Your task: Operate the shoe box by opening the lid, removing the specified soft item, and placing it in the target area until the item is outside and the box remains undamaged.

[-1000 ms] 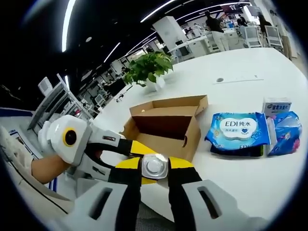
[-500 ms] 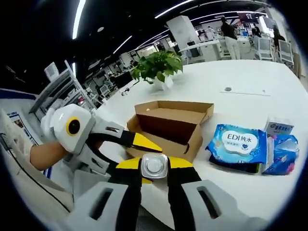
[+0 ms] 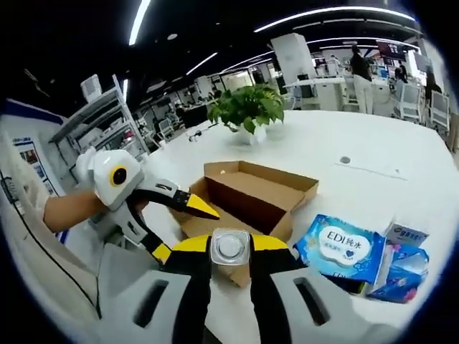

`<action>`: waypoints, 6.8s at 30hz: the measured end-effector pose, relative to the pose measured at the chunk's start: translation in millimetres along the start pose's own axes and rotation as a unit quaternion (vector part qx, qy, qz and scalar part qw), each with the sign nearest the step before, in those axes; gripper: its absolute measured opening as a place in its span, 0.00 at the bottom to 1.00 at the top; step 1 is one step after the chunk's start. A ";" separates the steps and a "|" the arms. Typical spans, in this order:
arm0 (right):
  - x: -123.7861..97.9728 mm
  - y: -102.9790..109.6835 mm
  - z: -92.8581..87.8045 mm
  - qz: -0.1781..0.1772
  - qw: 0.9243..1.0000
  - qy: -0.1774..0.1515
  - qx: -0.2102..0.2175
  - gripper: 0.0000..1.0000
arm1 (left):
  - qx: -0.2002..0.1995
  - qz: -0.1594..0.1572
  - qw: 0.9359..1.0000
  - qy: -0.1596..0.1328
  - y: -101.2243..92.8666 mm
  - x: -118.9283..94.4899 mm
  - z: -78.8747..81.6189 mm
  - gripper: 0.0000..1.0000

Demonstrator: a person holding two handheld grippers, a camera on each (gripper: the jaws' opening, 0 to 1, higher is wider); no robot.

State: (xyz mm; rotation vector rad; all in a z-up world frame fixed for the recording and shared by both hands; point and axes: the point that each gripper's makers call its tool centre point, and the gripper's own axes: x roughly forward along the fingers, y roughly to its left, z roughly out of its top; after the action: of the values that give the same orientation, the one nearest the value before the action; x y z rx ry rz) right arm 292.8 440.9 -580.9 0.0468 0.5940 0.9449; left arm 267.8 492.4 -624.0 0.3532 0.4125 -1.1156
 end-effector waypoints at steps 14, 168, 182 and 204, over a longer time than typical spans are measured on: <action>-5.4 -29.1 31.4 0.014 0.993 0.009 -0.114 0.17 | -0.064 0.050 0.997 -0.007 31.3 -44.0 -9.1 0.67; 107.8 -174.2 18.8 0.017 0.948 0.205 -0.244 0.49 | -0.235 0.294 0.919 0.114 104.9 -152.3 -138.6 0.33; 135.6 -182.0 13.7 -0.029 0.960 0.202 -0.191 0.45 | -0.298 0.315 0.891 0.136 102.6 -160.0 -171.7 0.22; 196.9 -193.4 1.0 -0.066 0.978 0.193 -0.033 0.35 | -0.339 0.322 0.873 0.136 102.4 -162.6 -193.8 0.05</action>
State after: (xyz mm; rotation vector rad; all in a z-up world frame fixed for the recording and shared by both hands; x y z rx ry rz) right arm 524.5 477.8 -726.4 -0.2391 0.9113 0.8478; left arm 272.4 752.4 -706.6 0.0037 0.8331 -0.2190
